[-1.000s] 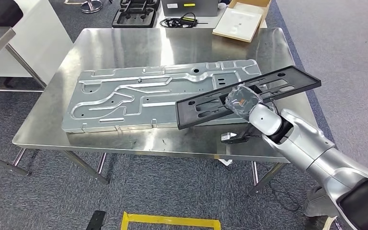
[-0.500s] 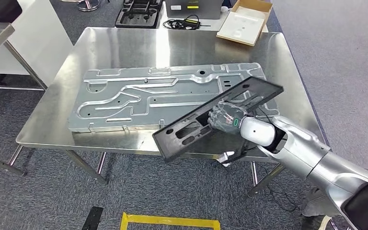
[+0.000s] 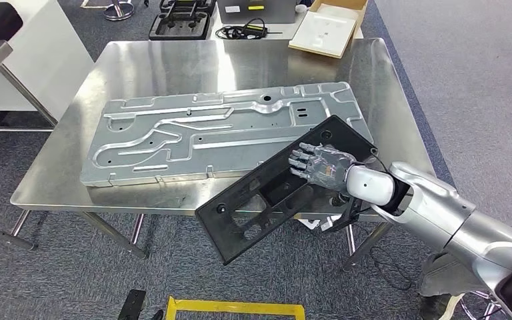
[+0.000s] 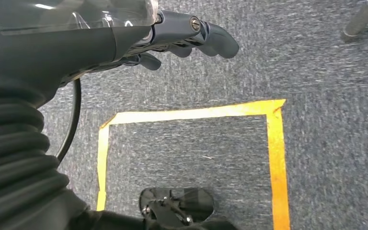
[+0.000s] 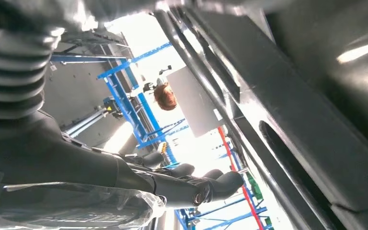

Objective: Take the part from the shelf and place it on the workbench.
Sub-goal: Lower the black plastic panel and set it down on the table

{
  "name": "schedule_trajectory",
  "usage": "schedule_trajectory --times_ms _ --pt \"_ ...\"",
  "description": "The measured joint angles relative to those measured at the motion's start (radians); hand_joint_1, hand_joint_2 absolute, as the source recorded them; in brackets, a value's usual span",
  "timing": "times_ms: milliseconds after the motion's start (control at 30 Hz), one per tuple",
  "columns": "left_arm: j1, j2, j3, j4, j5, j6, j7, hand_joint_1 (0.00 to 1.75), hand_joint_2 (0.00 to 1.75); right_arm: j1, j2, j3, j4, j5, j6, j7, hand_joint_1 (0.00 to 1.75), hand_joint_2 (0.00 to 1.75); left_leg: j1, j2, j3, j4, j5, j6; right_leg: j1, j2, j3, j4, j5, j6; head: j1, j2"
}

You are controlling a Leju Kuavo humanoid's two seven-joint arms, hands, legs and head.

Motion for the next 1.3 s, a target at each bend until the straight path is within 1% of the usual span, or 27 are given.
schedule_trajectory --times_ms 33,67,100,167,200,267,333,367,433,467,500,533,567,600,667,700,800,867,900,967,1000,1033,1067,1100,1167,1200,1300 --pt "0.001 0.000 0.000 0.000 0.000 0.000 0.002 0.00 0.00 0.001 -0.001 0.002 0.000 0.000 0.001 0.002 0.00 0.00 0.000 0.000 0.000 0.000 0.012 0.001 0.001 0.000 0.000 0.000 0.000 0.000 0.000 0.000" --pt "0.001 0.000 0.000 0.000 0.000 0.000 0.004 0.00 0.00 0.001 -0.003 0.004 0.000 0.000 0.001 0.004 0.00 0.00 0.000 0.000 0.018 -0.037 0.040 0.005 0.001 0.001 0.001 0.000 0.000 0.000 0.000 0.000" --pt "0.001 0.000 0.000 0.000 0.000 0.000 0.005 0.00 0.00 0.001 -0.004 0.005 -0.002 0.000 0.001 0.006 0.00 0.00 -0.001 0.000 0.049 -0.101 0.076 0.011 0.002 0.001 0.002 0.000 0.000 0.000 0.000 0.000" --pt "-0.002 0.001 0.000 0.000 -0.001 0.000 0.007 0.00 0.00 0.000 -0.006 0.005 -0.004 0.000 0.001 0.012 0.00 0.00 -0.006 -0.001 0.108 -0.219 0.116 0.023 0.004 0.001 0.003 -0.003 0.001 0.004 0.001 0.000" --pt "-0.003 0.002 0.000 0.000 -0.002 0.000 0.007 0.00 0.00 0.000 -0.008 0.005 -0.005 0.000 0.001 0.014 0.00 0.00 -0.009 -0.001 0.122 -0.250 0.120 0.028 0.004 0.001 0.003 -0.005 0.003 0.008 0.001 0.000" --pt "-0.003 0.003 0.000 0.000 -0.003 0.000 0.010 0.00 0.00 0.001 -0.009 0.005 -0.006 0.000 0.001 0.020 0.00 0.00 -0.013 -0.002 0.127 -0.266 0.120 0.034 0.003 0.002 0.003 -0.013 0.009 0.020 0.001 0.000" --pt "-0.003 0.003 0.000 0.000 -0.003 -0.002 0.012 0.00 0.00 0.002 -0.012 0.003 -0.006 0.000 -0.005 0.034 0.00 0.00 -0.008 0.001 0.136 -0.283 0.130 0.044 0.004 -0.001 0.001 -0.005 0.000 0.030 0.002 0.000" --pt "-0.004 0.003 0.000 0.000 -0.003 -0.004 0.011 0.00 0.00 0.003 -0.013 0.001 -0.006 0.000 -0.012 0.048 0.00 0.00 -0.006 0.002 0.141 -0.293 0.136 0.050 0.005 -0.002 -0.011 0.022 -0.018 0.033 0.003 0.000" --pt "-0.005 0.002 0.000 0.000 -0.003 -0.008 0.010 0.00 0.00 0.007 -0.017 -0.006 -0.007 -0.002 -0.033 0.080 0.00 0.00 -0.005 0.003 0.145 -0.302 0.140 0.060 0.006 -0.003 -0.059 0.130 -0.077 0.037 0.005 0.000" --pt "-0.004 0.002 0.000 0.000 -0.003 -0.009 0.009 0.00 0.00 0.012 -0.019 -0.011 -0.007 -0.002 -0.042 0.094 0.00 0.00 -0.005 0.003 0.145 -0.301 0.140 0.061 0.005 -0.003 -0.087 0.191 -0.103 0.039 0.004 0.000" --pt "-0.003 0.002 0.000 0.000 -0.003 -0.009 0.009 0.00 0.00 0.017 -0.021 -0.016 -0.008 -0.003 -0.050 0.104 0.00 0.00 -0.006 0.003 0.144 -0.299 0.139 0.061 0.005 -0.003 -0.105 0.230 -0.112 0.042 0.005 0.000" --pt "-0.001 0.002 0.000 0.000 -0.003 -0.010 0.009 0.00 0.00 0.022 -0.022 -0.021 -0.009 -0.003 -0.058 0.114 0.00 0.00 -0.005 0.002 0.144 -0.296 0.137 0.060 0.004 -0.004 -0.108 0.237 -0.104 0.044 0.004 0.000" --pt "-0.001 0.001 0.000 0.000 -0.004 -0.010 0.008 0.00 0.00 0.025 -0.023 -0.028 -0.012 -0.003 -0.069 0.124 0.00 0.00 -0.005 0.002 0.143 -0.292 0.134 0.058 0.003 -0.004 -0.092 0.206 -0.079 0.046 0.005 0.000" --pt "-0.001 0.000 0.000 0.000 -0.005 -0.010 0.007 0.00 0.00 0.027 -0.024 -0.036 -0.016 -0.003 -0.084 0.139 0.00 0.00 -0.004 0.002 0.143 -0.284 0.130 0.055 0.001 -0.005 -0.062 0.147 -0.045 0.047 0.005 0.000" --pt "-0.002 -0.002 0.000 0.000 -0.010 -0.010 0.005 0.00 0.00 0.028 -0.024 -0.060 -0.029 -0.004 -0.125 0.181 0.00 0.00 -0.007 0.001 0.136 -0.265 0.118 0.044 0.001 -0.006 -0.006 0.039 -0.009 0.043 0.004 0.000" --pt "-0.003 -0.002 -0.001 0.000 -0.013 -0.010 0.005 0.00 0.00 0.030 -0.025 -0.077 -0.040 -0.004 -0.145 0.204 0.00 0.00 -0.009 0.000 0.132 -0.256 0.116 0.039 0.002 -0.005 0.007 0.012 -0.005 0.039 0.004 0.000" --pt "-0.003 -0.004 -0.006 0.000 -0.025 -0.009 0.014 0.00 0.00 0.048 -0.031 -0.148 -0.091 -0.013 -0.194 0.269 0.00 0.00 -0.010 0.000 0.121 -0.247 0.116 0.026 0.004 -0.005 0.004 0.005 -0.002 0.021 0.004 0.000" --pt "-0.003 -0.007 -0.012 0.000 -0.031 -0.010 0.025 0.00 0.00 0.060 -0.030 -0.210 -0.141 -0.038 -0.229 0.314 0.00 0.00 -0.008 0.000 0.106 -0.212 0.082 0.015 -0.001 -0.008 0.001 0.001 0.005 0.010 0.000 0.000" --pt "-0.003 -0.009 -0.015 0.000 -0.034 -0.011 0.029 0.00 0.00 0.067 -0.028 -0.243 -0.170 -0.052 -0.244 0.333 0.00 0.00 -0.005 0.000 0.090 -0.167 0.049 0.008 -0.002 -0.010 -0.001 -0.001 0.008 0.006 -0.002 0.000" --pt "-0.002 -0.013 -0.021 0.000 -0.038 -0.012 0.036 0.00 0.00 0.087 -0.021 -0.303 -0.226 -0.070 -0.257 0.354 0.00 0.00 0.000 0.000 0.046 -0.044 -0.019 -0.001 -0.002 -0.013 -0.008 -0.001 0.012 0.001 -0.005 0.000" --pt "-0.001 -0.014 -0.022 0.000 -0.039 -0.012 0.037 0.00 0.00 0.099 -0.017 -0.328 -0.249 -0.073 -0.260 0.358 0.00 0.00 0.001 0.000 0.032 0.001 -0.037 -0.004 -0.001 -0.013 -0.012 -0.001 0.015 0.000 -0.005 0.000" --pt "0.000 -0.015 -0.023 0.000 -0.039 -0.012 0.038 0.00 0.00 0.111 -0.014 -0.347 -0.270 -0.075 -0.264 0.361 0.00 0.00 0.002 0.000 0.034 0.013 -0.036 -0.004 -0.001 -0.013 -0.016 -0.001 0.019 -0.001 -0.005 0.000" --pt "0.000 -0.016 -0.023 0.000 -0.039 -0.012 0.039 0.00 0.00 0.124 -0.010 -0.363 -0.289 -0.075 -0.269 0.363 0.00 0.00 0.002 0.000 0.055 -0.013 -0.018 -0.002 -0.001 -0.013 -0.019 -0.001 0.023 0.000 -0.005 0.000" --pt "-0.001 -0.016 -0.025 0.000 -0.039 -0.012 0.039 0.00 0.00 0.135 -0.008 -0.380 -0.309 -0.075 -0.276 0.366 0.00 0.00 0.001 0.000 0.093 -0.074 0.011 0.003 0.000 -0.013 -0.022 -0.001 0.027 0.002 -0.005 0.000" --pt "-0.003 -0.016 -0.028 0.000 -0.039 -0.012 0.038 0.00 0.00 0.151 0.000 -0.412 -0.346 -0.075 -0.294 0.372 0.00 0.00 -0.003 0.000 0.169 -0.210 0.051 0.013 0.000 -0.013 -0.026 -0.002 0.035 0.009 -0.005 0.000" --pt "-0.004 -0.017 -0.029 0.000 -0.039 -0.012 0.037 0.00 0.00 0.160 0.004 -0.428 -0.362 -0.076 -0.307 0.376 0.00 0.00 -0.006 -0.001 0.189 -0.251 0.059 0.018 0.000 -0.014 -0.028 -0.004 0.041 0.015 -0.005 0.000" --pt "0.004 -0.022 -0.031 0.000 -0.033 -0.010 0.035 0.00 0.00 0.203 0.023 -0.471 -0.403 -0.096 -0.368 0.387 0.00 0.00 -0.010 -0.001 0.190 -0.274 0.077 0.034 0.000 -0.015 -0.028 -0.017 0.058 0.035 -0.004 0.000"
